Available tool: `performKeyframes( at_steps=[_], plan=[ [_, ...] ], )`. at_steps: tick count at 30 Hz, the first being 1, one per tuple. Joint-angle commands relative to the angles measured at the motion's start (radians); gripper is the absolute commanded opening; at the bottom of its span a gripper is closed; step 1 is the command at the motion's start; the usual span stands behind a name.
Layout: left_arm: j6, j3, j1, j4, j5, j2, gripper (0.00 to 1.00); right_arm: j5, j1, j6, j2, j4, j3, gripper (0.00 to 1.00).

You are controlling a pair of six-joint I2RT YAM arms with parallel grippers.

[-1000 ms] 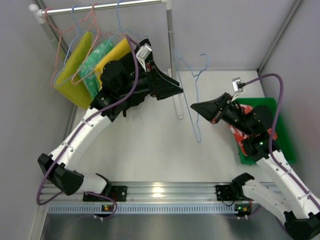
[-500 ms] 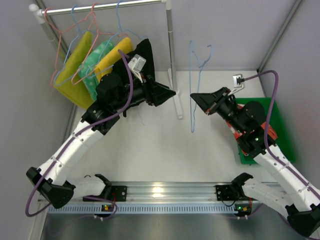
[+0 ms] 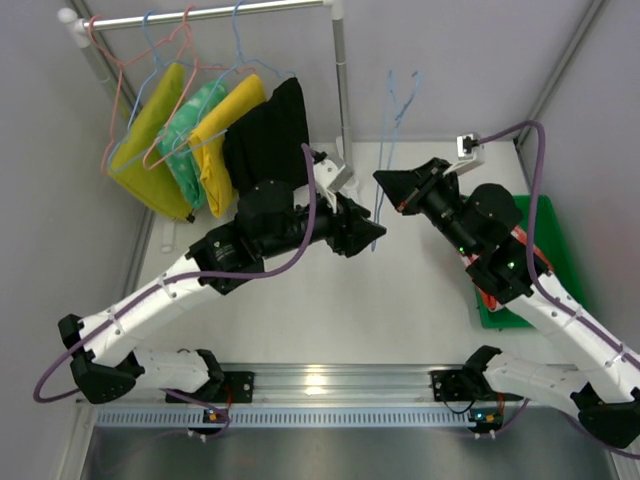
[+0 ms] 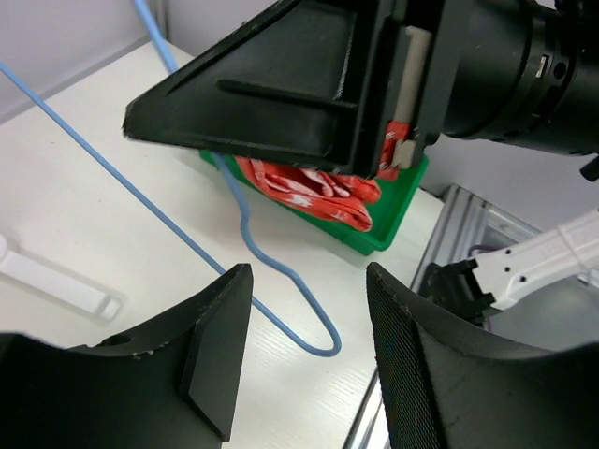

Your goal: Remove the trousers from the hanger

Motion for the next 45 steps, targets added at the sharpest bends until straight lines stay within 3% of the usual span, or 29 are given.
performKeyframes(
  at_steps=[1,11,23,26,27,30,31,33,37,38,39,42,43,45],
  plan=[
    [0.105,0.058,-0.047,-0.036,-0.211,0.034,0.57,0.132,0.038,-0.042,0.024,-0.076,0.064,0.0],
    [0.166,0.146,-0.108,-0.085,-0.504,0.175,0.58,0.263,0.062,-0.061,0.015,-0.165,0.099,0.0],
    [0.085,0.204,-0.11,-0.162,-0.426,0.275,0.59,0.295,0.06,-0.084,-0.04,-0.146,0.062,0.0],
    [0.084,0.198,-0.111,-0.161,-0.442,0.289,0.51,0.298,0.06,-0.088,-0.054,-0.153,0.055,0.0],
    [0.085,0.198,-0.11,-0.158,-0.445,0.293,0.41,0.295,0.058,-0.085,-0.06,-0.153,0.05,0.0],
    [0.085,0.201,-0.11,-0.152,-0.443,0.304,0.26,0.266,0.058,-0.077,-0.072,-0.139,0.028,0.0],
    [0.087,0.201,-0.11,-0.148,-0.443,0.305,0.11,0.26,0.058,-0.076,-0.075,-0.13,0.024,0.0],
    [0.088,0.202,-0.11,-0.142,-0.431,0.302,0.0,0.243,0.057,-0.074,-0.077,-0.119,0.012,0.0],
    [0.079,0.202,-0.11,-0.139,-0.429,0.275,0.0,0.224,0.052,-0.079,-0.08,-0.111,0.001,0.0],
    [0.07,0.192,-0.11,-0.138,-0.438,0.266,0.0,0.22,0.049,-0.08,-0.08,-0.11,-0.002,0.03],
    [0.068,0.183,-0.111,-0.132,-0.473,0.241,0.0,0.212,0.045,-0.084,-0.084,-0.107,-0.004,0.18],
    [0.059,0.146,-0.096,-0.109,-0.488,0.189,0.0,0.209,0.034,-0.113,-0.094,-0.1,-0.005,0.47],
    [0.054,0.141,-0.081,-0.115,-0.483,0.177,0.0,0.21,0.034,-0.122,-0.098,-0.094,-0.007,0.63],
    [0.035,0.123,-0.061,-0.119,-0.466,0.139,0.0,0.204,0.034,-0.154,-0.12,-0.088,-0.011,0.72]
  ],
)
